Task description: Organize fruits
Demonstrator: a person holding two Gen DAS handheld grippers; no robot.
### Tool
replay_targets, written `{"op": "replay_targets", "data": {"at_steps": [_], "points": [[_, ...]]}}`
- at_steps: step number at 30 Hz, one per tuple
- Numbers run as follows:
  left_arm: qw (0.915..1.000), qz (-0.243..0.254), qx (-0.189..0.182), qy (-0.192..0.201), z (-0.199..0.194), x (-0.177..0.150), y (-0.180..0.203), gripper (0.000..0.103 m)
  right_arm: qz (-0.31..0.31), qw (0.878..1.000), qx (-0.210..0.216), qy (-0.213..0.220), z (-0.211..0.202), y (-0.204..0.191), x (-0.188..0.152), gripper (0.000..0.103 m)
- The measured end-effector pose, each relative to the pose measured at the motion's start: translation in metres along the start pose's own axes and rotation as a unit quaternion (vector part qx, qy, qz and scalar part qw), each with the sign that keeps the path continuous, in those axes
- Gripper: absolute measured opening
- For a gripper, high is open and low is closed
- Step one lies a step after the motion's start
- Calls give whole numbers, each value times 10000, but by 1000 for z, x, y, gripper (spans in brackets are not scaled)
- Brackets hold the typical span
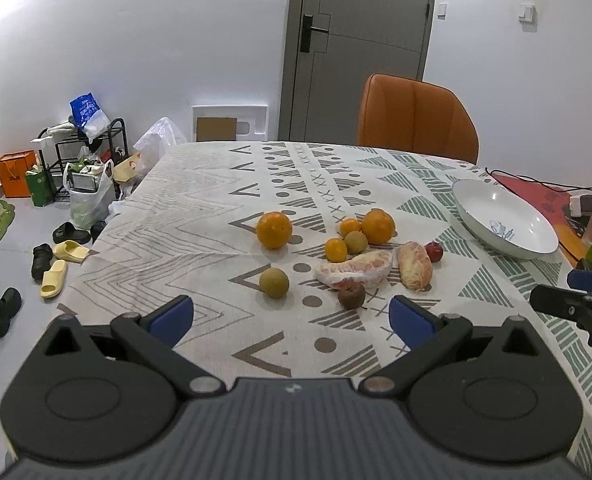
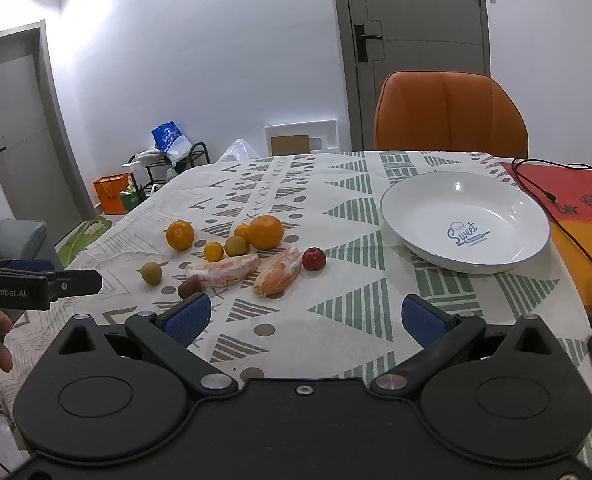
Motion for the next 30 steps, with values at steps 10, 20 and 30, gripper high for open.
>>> {"op": "replay_targets", "data": {"at_steps": [10,20,30], "points": [[10000,19,-38,-8,0,2,1,103,-24,10000,32,-9,0,2,1,103],[10000,15,-4,-42,2,-1,1,103,7,9999,97,-51,3,3,2,103],[10000,-33,33,-62,4,0,-1,103,-28,9999,127,-38,4,3,3,103]]}}
Point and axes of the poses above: each gripper's, at about its wrist camera, not at the fingertips, and z roughly the way its jaws point, y to its right, x to its top, the point moved 2 cm from there along z, roughly the way its jaws point, and after that the axes turned 14 degrees about -y, right-handed, at the moved point
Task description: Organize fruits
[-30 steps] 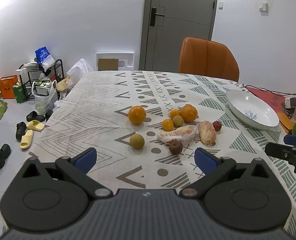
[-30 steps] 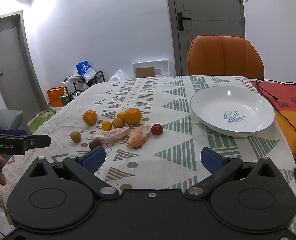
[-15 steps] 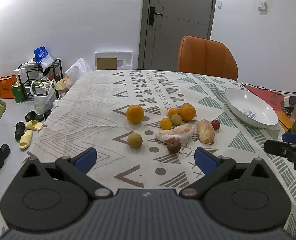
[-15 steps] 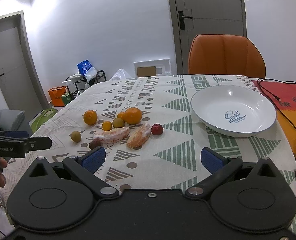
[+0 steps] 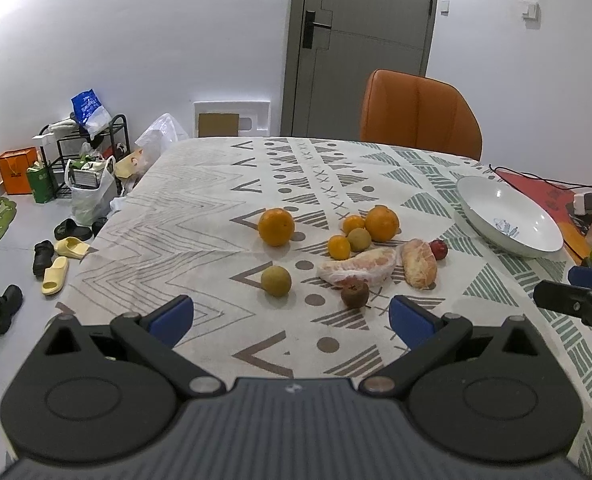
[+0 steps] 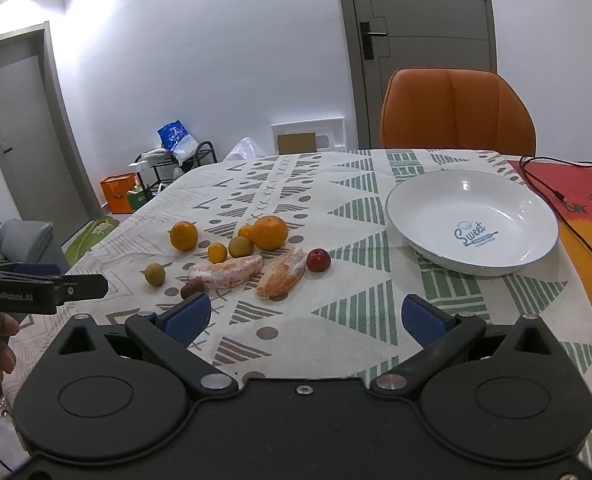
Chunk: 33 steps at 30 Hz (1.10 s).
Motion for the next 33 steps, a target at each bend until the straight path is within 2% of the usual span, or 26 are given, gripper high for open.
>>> {"op": "replay_targets", "data": {"at_steps": [29,31,33], "points": [[9999,-86,-120,-45,19,7,-7,101,45,9998,181,42,17,3,7,102],[9998,-83,-158,-39,22,8,-8,100,39,9998,194,13,21,2,8,100],[9997,-92,-212,-64,25,10,-8,98,70,9997,233,-32,26,3,10,93]]}}
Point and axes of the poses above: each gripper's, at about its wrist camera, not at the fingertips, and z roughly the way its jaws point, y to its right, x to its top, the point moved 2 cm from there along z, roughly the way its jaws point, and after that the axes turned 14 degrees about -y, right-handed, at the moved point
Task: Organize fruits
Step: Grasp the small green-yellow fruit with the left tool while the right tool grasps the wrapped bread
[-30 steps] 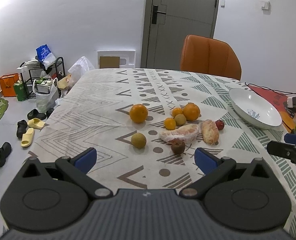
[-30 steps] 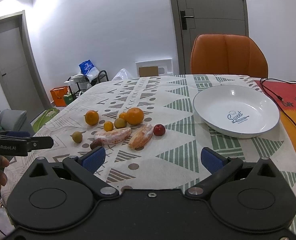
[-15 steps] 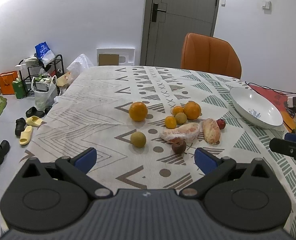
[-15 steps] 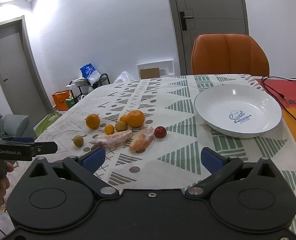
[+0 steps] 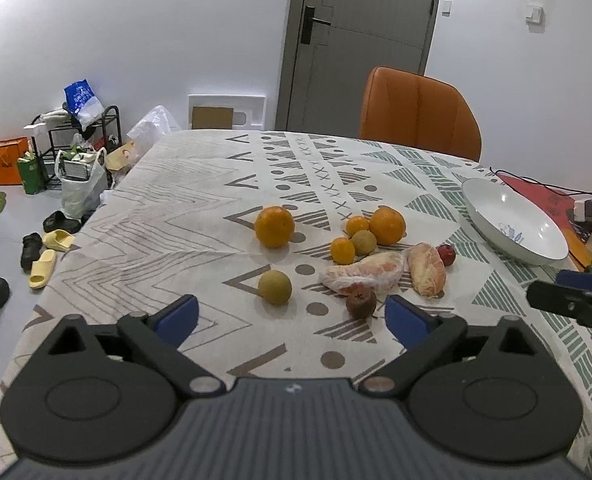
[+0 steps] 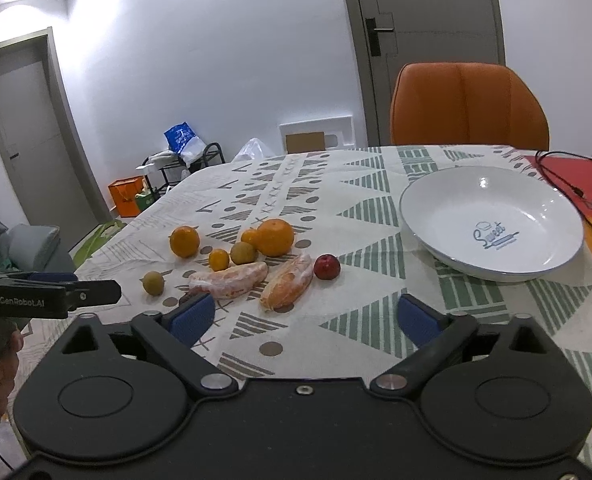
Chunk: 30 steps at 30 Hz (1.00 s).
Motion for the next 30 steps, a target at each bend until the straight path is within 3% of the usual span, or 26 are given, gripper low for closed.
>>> {"op": "replay_targets", "data": {"at_steps": [5,9,15,23,25,30], "points": [[10000,-21,-56,-64,10,5,-2,89,58,9999,88,-100,11,1,4,91],[9999,-21,-50,-129,19,8,-3,84,-12,9998,120,-163,21,-1,7,82],[9996,-66,-91,-264,35,14,-7,75,-48,9997,52,-254,37,-3,14,82],[9995,-18,53,-309,52,21,-9,74,-108,9990,94,-413,58,-6,23,81],[9994,-6,-9,-346,56,23,-10,62,-117,9989,100,-451,63,-6,25,82],[9988,-35,-5,-490,68,24,-12,55,-157,9983,89,-551,76,-8,27,78]]}}
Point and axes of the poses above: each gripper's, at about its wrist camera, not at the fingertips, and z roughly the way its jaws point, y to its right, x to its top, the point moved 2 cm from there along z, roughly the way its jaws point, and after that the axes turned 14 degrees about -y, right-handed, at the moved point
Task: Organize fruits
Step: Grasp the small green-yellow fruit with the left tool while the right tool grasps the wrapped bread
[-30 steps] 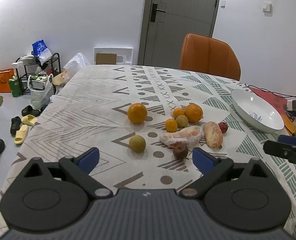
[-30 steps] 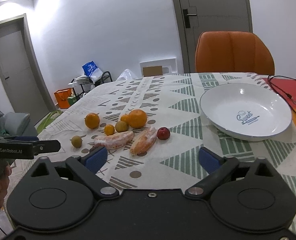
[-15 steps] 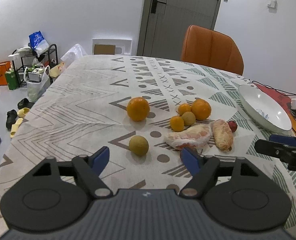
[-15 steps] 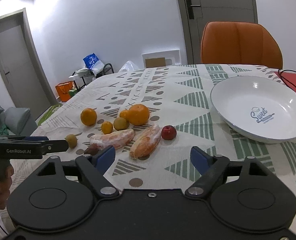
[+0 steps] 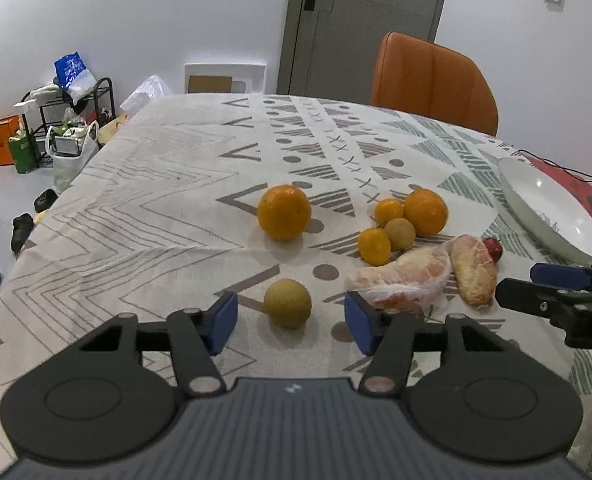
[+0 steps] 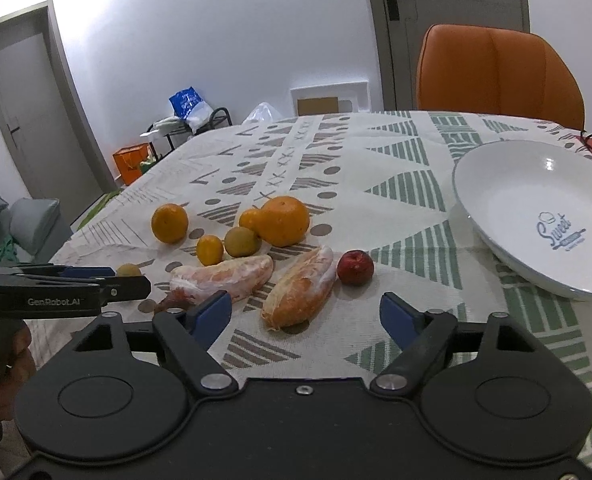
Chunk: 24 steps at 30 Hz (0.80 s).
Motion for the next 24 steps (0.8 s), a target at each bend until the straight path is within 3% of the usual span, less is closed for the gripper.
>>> {"op": "replay_targets", "data": {"at_steps": [7,10,13,24], "points": [[9999,45,65,67,5,4,-1,50,10,9999,30,-132,13,0,2,67],[9999,84,83,93,8,7,-1,33,-20,9999,11,-139,16,-1,3,64],[9999,108,67,103,8,9,-1,25,-47,9999,5,-143,18,-2,5,64],[9999,20,-39,111,4,4,-8,25,-230,9996,-54,-124,25,-14,9,57]]}}
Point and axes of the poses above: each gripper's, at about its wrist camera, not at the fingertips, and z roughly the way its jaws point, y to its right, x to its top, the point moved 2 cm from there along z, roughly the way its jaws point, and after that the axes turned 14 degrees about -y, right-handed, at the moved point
